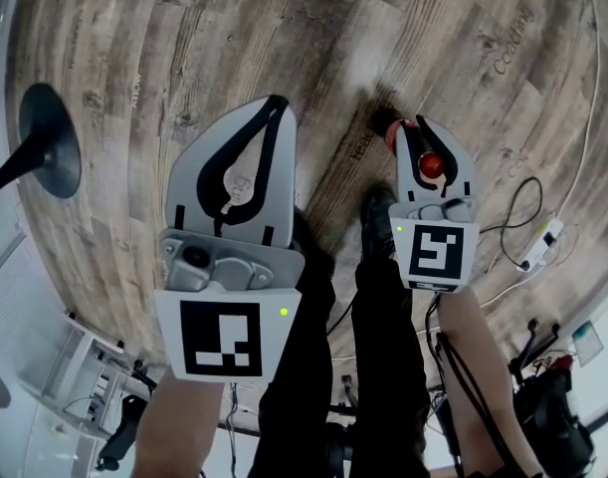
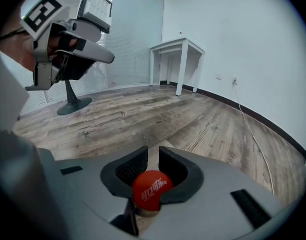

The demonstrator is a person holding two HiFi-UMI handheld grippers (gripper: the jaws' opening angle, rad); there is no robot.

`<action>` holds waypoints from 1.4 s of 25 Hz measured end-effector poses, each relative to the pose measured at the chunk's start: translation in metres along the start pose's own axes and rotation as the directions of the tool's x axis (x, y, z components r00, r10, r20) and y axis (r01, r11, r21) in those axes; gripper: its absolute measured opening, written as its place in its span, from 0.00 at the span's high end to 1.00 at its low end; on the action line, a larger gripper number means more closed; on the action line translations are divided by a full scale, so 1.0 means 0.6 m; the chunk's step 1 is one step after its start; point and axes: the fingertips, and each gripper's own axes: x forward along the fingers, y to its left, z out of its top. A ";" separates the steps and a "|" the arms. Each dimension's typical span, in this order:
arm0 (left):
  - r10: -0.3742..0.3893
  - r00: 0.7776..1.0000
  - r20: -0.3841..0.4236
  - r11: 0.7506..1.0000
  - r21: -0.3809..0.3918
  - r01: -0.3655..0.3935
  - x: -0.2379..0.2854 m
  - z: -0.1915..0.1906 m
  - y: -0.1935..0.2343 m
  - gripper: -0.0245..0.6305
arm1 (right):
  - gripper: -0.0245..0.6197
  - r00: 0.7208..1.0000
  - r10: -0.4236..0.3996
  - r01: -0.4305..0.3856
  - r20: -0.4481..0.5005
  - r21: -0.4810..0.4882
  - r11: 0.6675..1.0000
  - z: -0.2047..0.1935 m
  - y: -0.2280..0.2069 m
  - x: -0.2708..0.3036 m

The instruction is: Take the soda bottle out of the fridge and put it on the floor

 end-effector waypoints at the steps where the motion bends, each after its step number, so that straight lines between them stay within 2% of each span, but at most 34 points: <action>1: 0.003 1.000 0.001 1.000 -0.001 -0.003 -0.001 0.001 0.001 0.94 | 0.83 1.000 0.003 -0.003 -0.001 -0.003 1.000 0.003 0.002 0.003; 5: 0.012 1.000 0.005 1.000 -0.008 -0.012 -0.007 0.007 0.004 0.94 | 0.79 0.999 0.034 -0.034 -0.017 -0.009 0.999 0.010 0.015 0.012; 7: 0.015 1.000 0.006 1.000 -0.009 -0.015 -0.008 0.010 0.006 0.94 | 0.72 0.998 0.053 -0.054 -0.029 -0.016 0.998 0.009 0.023 0.016; 13: 0.023 1.000 0.014 1.000 -0.012 -0.023 -0.017 0.021 0.017 0.94 | 0.70 0.997 0.071 -0.072 -0.039 -0.034 0.997 0.008 0.038 0.008; 17: 0.030 0.999 0.021 0.999 -0.019 -0.029 -0.023 0.026 0.018 0.94 | 0.68 0.997 0.080 -0.080 -0.007 -0.029 0.996 0.025 0.041 -0.001; 21: 0.032 0.999 0.033 0.999 -0.014 -0.032 -0.029 0.039 0.018 0.94 | 0.68 0.994 0.080 -0.076 0.076 -0.058 0.995 0.056 0.038 -0.011; 26: 0.055 0.997 0.063 0.998 -0.016 -0.054 -0.048 0.080 0.026 0.94 | 0.69 0.987 0.031 -0.030 0.155 -0.012 0.999 0.115 0.018 -0.046; 31: 0.092 0.990 0.105 0.996 -0.025 -0.090 -0.077 0.152 0.043 0.94 | 0.71 0.970 -0.001 -0.006 0.242 0.028 1.000 0.217 -0.006 -0.095; 35: 0.122 0.980 0.158 0.993 -0.024 -0.120 -0.098 0.225 0.061 0.94 | 0.81 0.944 -0.009 -0.005 0.331 0.040 0.999 0.322 -0.028 -0.141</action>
